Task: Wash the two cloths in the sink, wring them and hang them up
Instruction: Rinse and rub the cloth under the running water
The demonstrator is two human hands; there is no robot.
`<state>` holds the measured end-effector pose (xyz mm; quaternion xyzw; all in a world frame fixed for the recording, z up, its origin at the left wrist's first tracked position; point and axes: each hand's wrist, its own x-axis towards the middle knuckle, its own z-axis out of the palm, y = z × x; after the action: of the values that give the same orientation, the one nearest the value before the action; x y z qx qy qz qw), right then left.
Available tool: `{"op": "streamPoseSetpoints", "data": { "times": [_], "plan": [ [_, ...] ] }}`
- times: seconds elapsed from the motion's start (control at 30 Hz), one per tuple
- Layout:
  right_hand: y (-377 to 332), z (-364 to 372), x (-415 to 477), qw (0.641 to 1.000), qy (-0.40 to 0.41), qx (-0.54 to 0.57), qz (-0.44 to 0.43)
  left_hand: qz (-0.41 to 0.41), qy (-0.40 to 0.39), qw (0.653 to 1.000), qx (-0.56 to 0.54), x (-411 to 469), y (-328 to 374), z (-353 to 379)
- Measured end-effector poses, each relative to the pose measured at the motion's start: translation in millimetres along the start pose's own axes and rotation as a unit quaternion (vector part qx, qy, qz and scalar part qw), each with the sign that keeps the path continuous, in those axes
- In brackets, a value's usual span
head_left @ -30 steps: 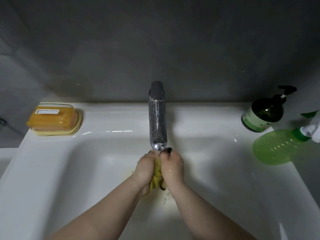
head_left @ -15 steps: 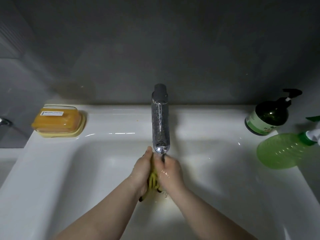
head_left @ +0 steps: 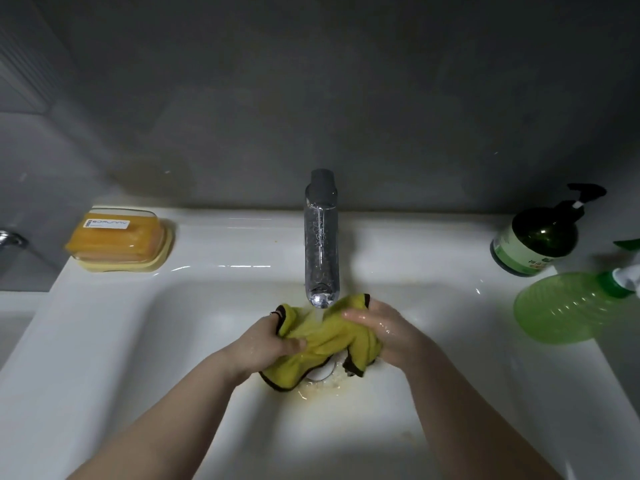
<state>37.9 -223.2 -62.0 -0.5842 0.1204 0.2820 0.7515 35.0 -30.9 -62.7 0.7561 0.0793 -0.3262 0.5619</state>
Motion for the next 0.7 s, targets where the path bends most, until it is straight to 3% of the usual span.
{"op": "streamPoseSetpoints", "data": {
  "times": [0.1, 0.17, 0.23, 0.37, 0.43, 0.5, 0.6, 0.7],
  "plan": [
    [-6, -9, -2, 0.98, 0.029, -0.194, 0.046, 0.012, 0.093, 0.994, 0.048, 2, 1, -11],
    [-7, -8, -2, 0.959, 0.075, -0.272, 0.03, 0.024, 0.117, 0.992, 0.031, 2, 3, -12],
    [-4, -3, -1, 0.964, 0.096, -0.249, -0.009, 0.034, 0.1, 0.994, -0.003, 1, 5, -8],
    [5, 19, 5, 0.989, 0.137, -0.04, -0.045, 0.037, 0.042, 0.985, -0.166, 2, 12, -3],
    [7, 26, 9, 0.981, 0.171, 0.082, -0.038, 0.018, -0.03, 0.961, -0.273, -1, 17, -2],
    [6, 31, 9, 0.97, 0.185, 0.153, -0.037, -0.022, -0.024, 0.945, -0.326, -1, 21, 3],
    [11, 52, 7, 0.973, 0.213, 0.085, 0.001, -0.059, 0.117, 0.937, -0.324, 5, 25, 13],
    [17, 71, 13, 0.963, 0.264, -0.055, -0.017, -0.03, 0.16, 0.968, -0.19, 7, 22, 41]
  ]
}}
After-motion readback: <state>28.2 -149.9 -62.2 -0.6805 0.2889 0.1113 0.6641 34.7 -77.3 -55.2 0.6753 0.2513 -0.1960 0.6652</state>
